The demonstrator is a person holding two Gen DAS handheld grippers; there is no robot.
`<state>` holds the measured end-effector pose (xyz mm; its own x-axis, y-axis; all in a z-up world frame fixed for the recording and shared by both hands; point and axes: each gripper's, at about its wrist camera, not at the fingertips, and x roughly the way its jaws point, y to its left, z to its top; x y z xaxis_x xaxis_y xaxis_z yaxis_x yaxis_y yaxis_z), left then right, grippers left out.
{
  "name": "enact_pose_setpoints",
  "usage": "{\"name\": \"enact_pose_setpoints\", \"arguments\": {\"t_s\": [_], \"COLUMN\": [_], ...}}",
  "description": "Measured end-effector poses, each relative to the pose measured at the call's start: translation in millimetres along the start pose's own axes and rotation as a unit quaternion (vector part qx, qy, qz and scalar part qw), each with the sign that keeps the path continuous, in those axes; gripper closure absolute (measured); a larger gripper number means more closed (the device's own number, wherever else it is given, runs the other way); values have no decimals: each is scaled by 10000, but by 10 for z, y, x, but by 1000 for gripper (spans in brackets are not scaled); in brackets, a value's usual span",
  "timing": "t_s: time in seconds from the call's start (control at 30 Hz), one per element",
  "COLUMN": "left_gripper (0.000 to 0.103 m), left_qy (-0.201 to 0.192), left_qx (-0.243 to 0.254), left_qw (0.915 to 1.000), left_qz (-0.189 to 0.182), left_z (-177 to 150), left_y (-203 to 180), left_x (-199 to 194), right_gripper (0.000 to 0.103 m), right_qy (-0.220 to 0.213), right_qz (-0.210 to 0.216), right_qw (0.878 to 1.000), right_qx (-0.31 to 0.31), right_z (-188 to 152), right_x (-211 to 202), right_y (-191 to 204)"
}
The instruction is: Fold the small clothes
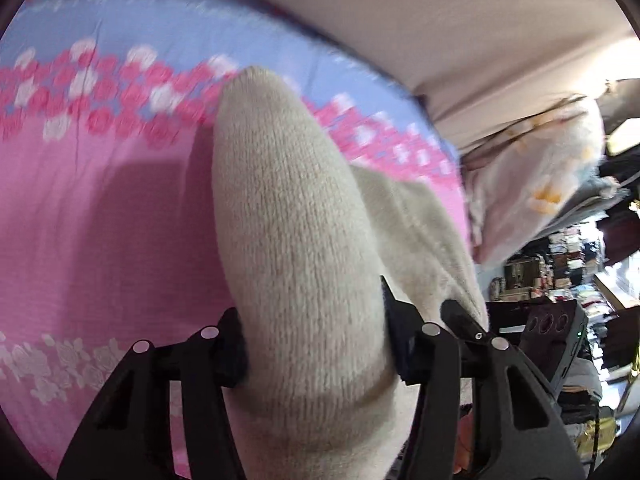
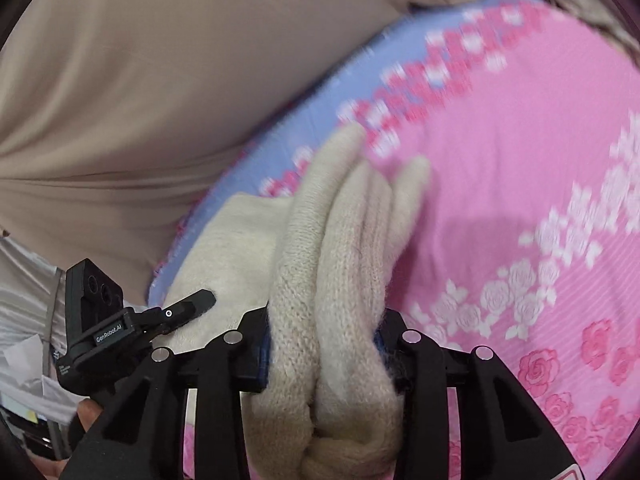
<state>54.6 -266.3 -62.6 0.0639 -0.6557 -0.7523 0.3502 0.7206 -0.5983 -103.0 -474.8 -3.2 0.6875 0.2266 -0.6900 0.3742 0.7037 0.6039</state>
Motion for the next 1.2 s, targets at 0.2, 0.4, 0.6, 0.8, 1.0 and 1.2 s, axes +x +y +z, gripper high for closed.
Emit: {"name": "enact_pose_setpoints", "arguments": {"t_s": [0.2, 0.4, 0.6, 0.8, 1.0, 1.2], "left_gripper": [52, 52, 52, 52, 51, 51], "left_qy": [-565, -1210, -1857, -2321, -2602, -2720], "left_qx": [656, 1131, 1291, 1202, 1087, 991], "left_qw": [9950, 9850, 9737, 9652, 9592, 9561], "left_qz": [-504, -484, -273, -53, 222, 451], "left_z": [192, 288, 308, 311, 303, 361], "left_y": [-576, -842, -588, -98, 477, 1057], "left_x": [-828, -1696, -2578, -3244, -3684, -3918], "right_gripper": [67, 67, 67, 67, 67, 67], "right_qy": [-772, -1187, -1174, -953, -663, -374], "right_qz": [238, 638, 1074, 1446, 1782, 1882], "right_qw": [9946, 9840, 9715, 9576, 9466, 9449], "right_qx": [-657, -1164, -1759, -2301, -2606, -2654], "right_z": [339, 473, 427, 295, 29, -259], "right_x": [-724, -943, -827, -474, -15, 466], "right_y": [744, 1485, 2209, 2872, 3333, 3641]}}
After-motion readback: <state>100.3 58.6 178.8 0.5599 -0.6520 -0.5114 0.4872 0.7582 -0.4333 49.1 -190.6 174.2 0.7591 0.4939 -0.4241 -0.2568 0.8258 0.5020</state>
